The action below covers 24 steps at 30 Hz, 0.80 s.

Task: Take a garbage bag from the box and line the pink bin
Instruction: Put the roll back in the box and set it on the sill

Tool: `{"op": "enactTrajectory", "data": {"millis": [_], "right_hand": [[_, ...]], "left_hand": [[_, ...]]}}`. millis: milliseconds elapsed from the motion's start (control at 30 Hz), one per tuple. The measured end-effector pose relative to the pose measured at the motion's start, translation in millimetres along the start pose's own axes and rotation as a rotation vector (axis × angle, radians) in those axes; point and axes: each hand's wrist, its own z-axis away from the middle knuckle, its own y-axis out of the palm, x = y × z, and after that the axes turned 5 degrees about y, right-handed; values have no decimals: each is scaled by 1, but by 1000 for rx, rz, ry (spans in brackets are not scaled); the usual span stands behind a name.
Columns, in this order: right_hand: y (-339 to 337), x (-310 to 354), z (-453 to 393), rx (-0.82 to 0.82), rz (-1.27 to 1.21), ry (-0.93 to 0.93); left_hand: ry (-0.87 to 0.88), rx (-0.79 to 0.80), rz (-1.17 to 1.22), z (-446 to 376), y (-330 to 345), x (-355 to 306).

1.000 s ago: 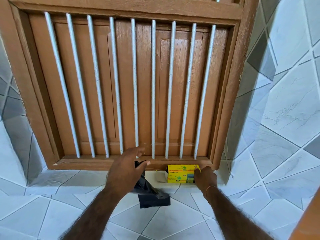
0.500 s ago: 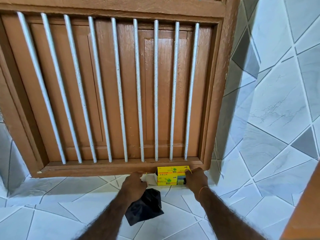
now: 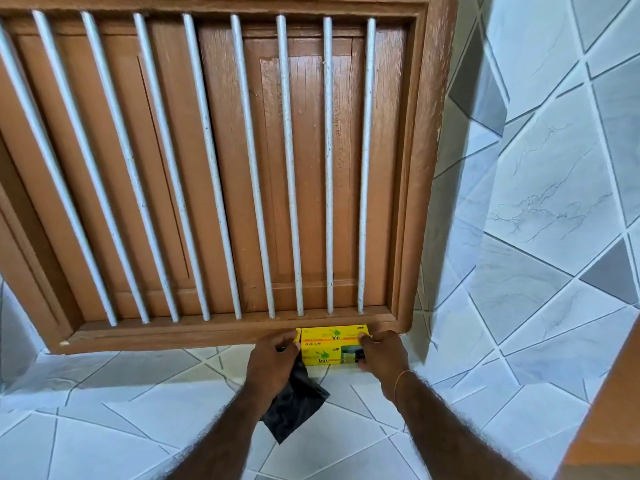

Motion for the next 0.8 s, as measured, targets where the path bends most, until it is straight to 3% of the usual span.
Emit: {"op": "enactTrajectory", "data": {"millis": [200,367,800], "right_hand": [[-1,-1,0,5,-6,-12],[0,-2,-1,4,-31,-17],[-1,-1,5,-19,-66,-24]], "left_hand": [[8,-37,6,-4,3,-3],[-93,-91,94,-10,2,-1],[-105,-67,175,-22,7,-6]]}}
